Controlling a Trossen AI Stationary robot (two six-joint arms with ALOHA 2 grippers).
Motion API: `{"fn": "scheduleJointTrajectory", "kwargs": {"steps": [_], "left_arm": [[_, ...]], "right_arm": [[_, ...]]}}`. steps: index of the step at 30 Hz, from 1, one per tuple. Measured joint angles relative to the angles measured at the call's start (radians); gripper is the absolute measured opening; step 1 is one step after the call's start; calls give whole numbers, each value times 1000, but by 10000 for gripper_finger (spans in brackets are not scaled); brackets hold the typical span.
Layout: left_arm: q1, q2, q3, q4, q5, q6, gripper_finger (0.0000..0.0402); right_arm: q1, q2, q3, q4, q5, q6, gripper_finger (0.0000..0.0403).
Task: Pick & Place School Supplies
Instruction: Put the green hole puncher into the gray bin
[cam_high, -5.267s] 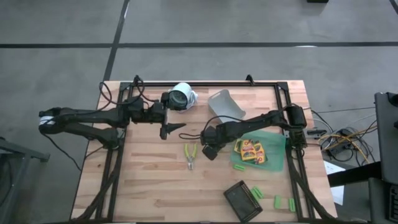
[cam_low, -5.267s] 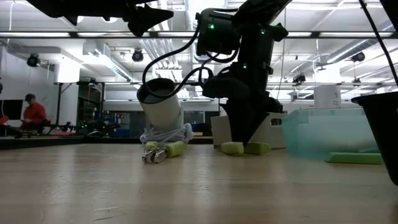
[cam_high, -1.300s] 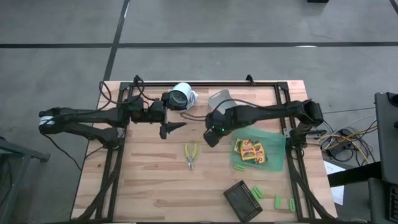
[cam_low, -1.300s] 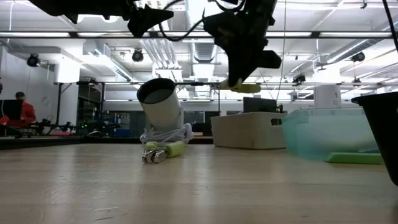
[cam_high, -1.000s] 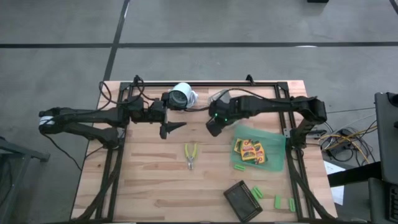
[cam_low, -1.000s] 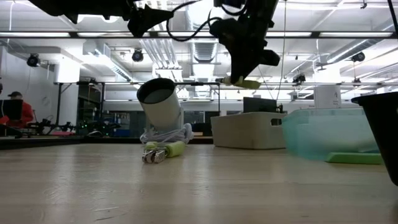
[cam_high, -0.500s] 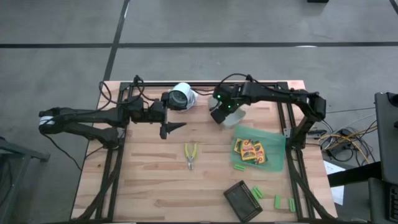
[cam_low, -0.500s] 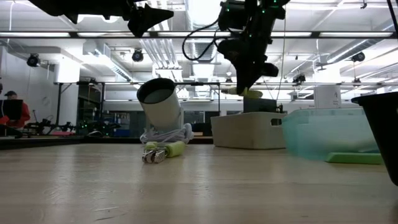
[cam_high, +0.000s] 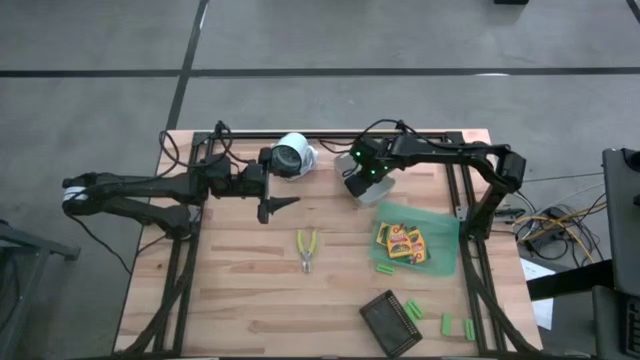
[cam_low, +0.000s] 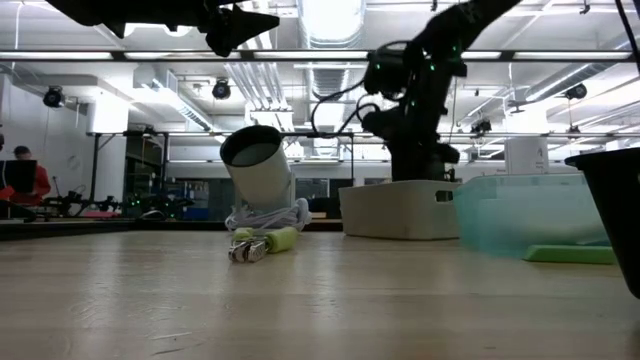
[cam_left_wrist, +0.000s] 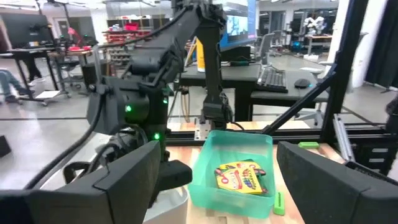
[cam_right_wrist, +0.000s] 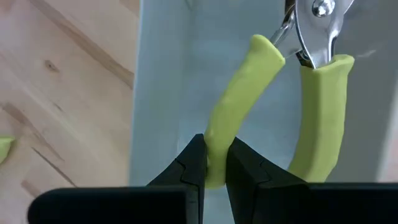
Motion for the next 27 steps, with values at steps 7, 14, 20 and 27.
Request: {"fn": "scheduleJointTrajectory", "kwargs": {"steps": [7, 14, 20, 27], "left_arm": [[0, 0, 0, 0, -42, 1, 328], [2, 0, 0, 0, -55, 1, 328], [2, 0, 0, 0, -61, 0, 328], [2, 0, 0, 0, -61, 0, 328]], "right_arm": [[-23, 0, -92, 40, -9, 0, 33], [-24, 0, -143, 59, -68, -11, 33], [-23, 0, -167, 74, -68, -3, 37], [-24, 0, -144, 77, -62, 0, 85]]}}
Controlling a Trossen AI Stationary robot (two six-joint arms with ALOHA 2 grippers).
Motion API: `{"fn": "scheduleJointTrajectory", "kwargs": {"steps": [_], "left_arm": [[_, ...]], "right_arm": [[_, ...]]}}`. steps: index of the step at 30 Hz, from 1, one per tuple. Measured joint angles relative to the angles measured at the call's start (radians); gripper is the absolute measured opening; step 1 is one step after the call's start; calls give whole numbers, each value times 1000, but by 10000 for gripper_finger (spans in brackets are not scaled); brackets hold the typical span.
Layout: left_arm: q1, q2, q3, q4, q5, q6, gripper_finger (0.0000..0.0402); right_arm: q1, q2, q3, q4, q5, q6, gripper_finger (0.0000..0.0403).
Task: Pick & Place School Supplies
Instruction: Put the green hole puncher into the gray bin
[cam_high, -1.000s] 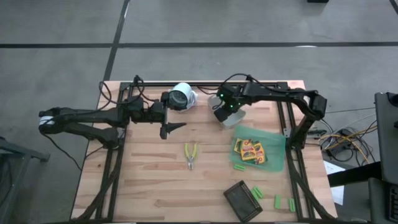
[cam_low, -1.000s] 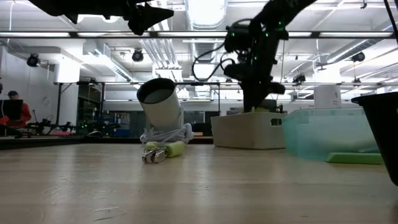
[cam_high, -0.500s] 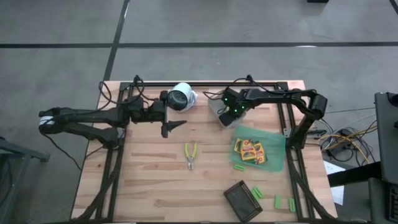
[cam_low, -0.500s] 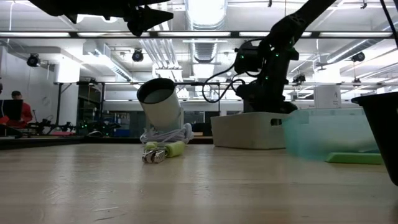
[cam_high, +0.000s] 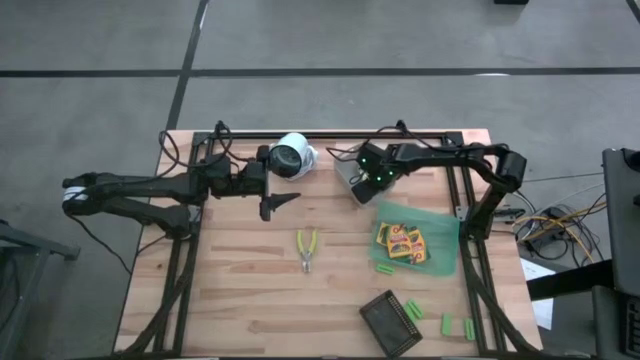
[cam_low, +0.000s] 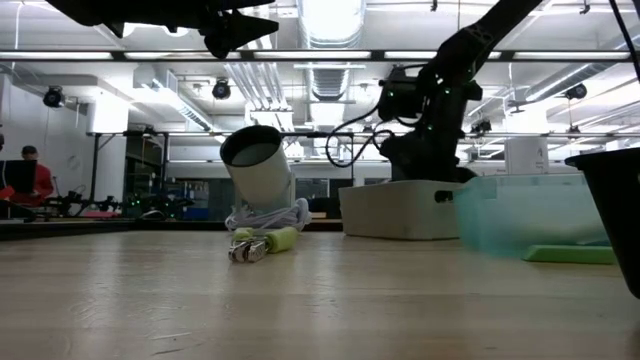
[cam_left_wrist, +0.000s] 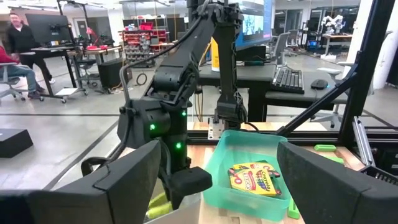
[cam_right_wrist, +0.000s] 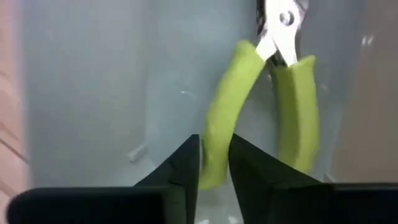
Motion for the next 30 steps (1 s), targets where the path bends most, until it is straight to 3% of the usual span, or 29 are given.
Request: {"fn": "scheduleJointTrajectory", "kwargs": {"steps": [13, 30], "left_arm": [[0, 0, 0, 0, 0, -1, 328], [0, -23, 8, 0, -3, 25, 328]], "right_arm": [[0, 0, 124, -1, 3, -7, 159], [57, -2, 270, -70, -57, 136, 130]]}}
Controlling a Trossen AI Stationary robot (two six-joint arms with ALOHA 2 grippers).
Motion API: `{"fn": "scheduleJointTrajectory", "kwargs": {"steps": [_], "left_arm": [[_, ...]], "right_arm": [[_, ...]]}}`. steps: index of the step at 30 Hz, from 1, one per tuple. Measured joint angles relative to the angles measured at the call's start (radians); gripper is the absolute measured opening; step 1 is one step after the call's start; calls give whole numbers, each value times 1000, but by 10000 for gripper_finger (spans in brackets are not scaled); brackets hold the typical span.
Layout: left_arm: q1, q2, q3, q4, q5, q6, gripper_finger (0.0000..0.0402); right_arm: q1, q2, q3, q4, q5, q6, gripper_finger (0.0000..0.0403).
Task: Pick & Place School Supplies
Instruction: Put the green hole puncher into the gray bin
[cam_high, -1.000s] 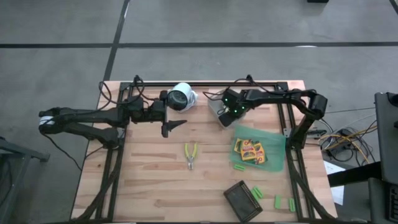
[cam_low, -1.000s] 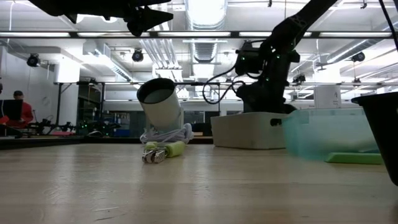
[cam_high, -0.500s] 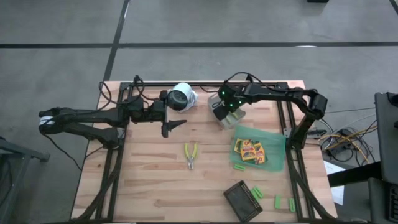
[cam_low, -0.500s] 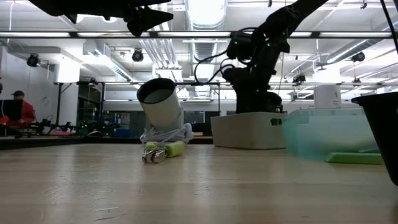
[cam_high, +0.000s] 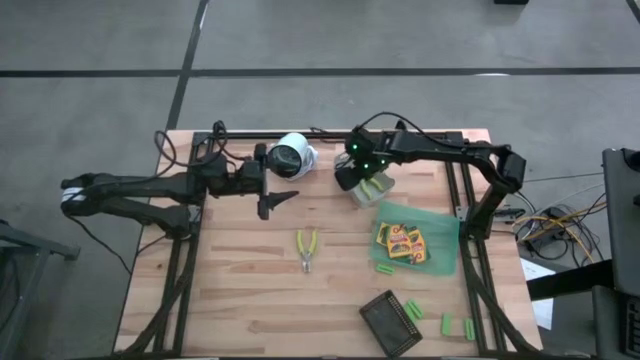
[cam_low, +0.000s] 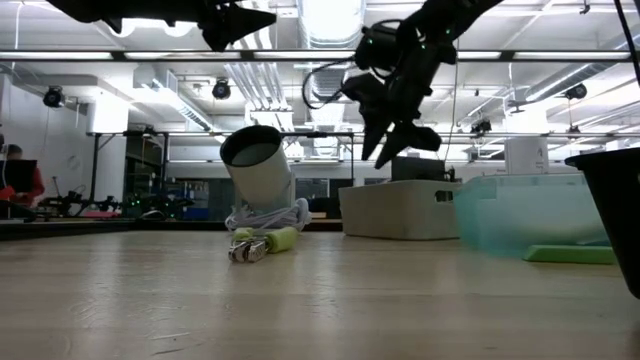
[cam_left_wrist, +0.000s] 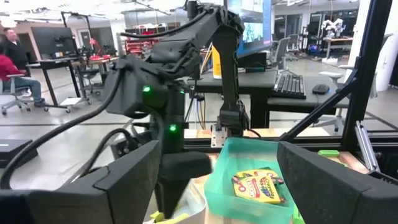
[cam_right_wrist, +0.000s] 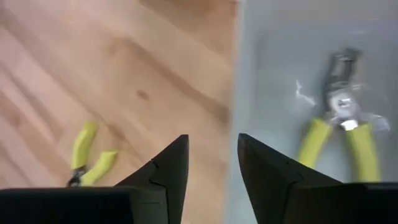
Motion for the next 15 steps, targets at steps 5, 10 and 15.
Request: {"fn": "scheduleJointTrajectory", "kwargs": {"steps": [5, 10, 15], "left_arm": [[0, -11, -3, -1, 0, 0, 328], [0, -11, -4, 0, 0, 0, 328], [0, -22, 14, -1, 0, 108, 328]], "right_arm": [[75, 0, 20, 5, 5, 34, 122], [161, -1, 27, 12, 47, 136, 118], [241, -1, 19, 14, 162, 236, 118]]}}
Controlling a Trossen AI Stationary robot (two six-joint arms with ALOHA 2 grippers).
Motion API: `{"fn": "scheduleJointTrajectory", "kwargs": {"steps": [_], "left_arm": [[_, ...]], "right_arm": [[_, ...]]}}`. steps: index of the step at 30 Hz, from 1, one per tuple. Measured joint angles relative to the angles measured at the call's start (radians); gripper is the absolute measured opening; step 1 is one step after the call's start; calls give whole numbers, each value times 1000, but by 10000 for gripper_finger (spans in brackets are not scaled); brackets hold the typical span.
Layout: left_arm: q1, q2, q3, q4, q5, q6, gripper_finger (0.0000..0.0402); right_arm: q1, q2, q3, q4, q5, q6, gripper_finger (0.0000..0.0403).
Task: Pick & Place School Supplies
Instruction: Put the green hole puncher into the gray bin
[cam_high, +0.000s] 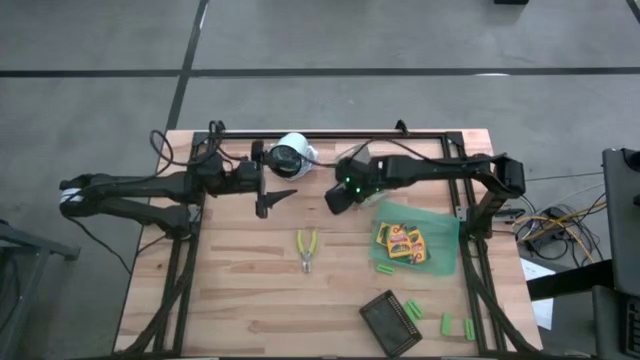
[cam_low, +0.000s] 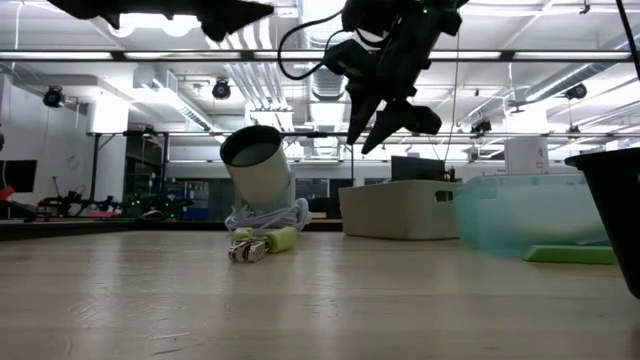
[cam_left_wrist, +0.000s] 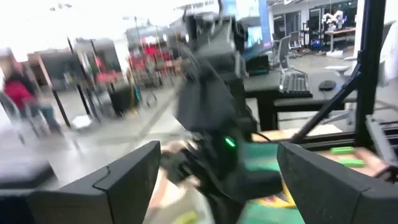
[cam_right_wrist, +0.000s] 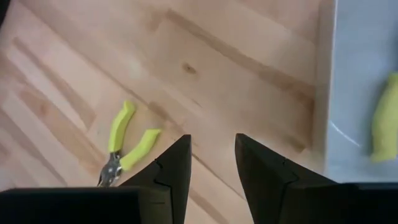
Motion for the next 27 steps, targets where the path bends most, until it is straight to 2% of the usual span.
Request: {"fn": "scheduleJointTrajectory", "kwargs": {"steps": [3, 9, 14, 20, 27], "left_arm": [[0, -21, 15, 5, 0, 75, 328], [0, -69, 20, -8, 0, 70, 328], [-2, -134, 20, -128, 44, -6, 328], [-2, -256, 19, -364, 93, -21, 328], [-2, -301, 12, -380, 101, -70, 328]], "right_arm": [[43, 0, -9, 13, 4, 37, 116], [128, 0, -13, 54, 9, 121, 118], [176, 3, -14, 101, 105, 234, 111], [204, 3, -14, 144, 170, 358, 101], [205, 3, -14, 194, 210, 426, 85]]}}
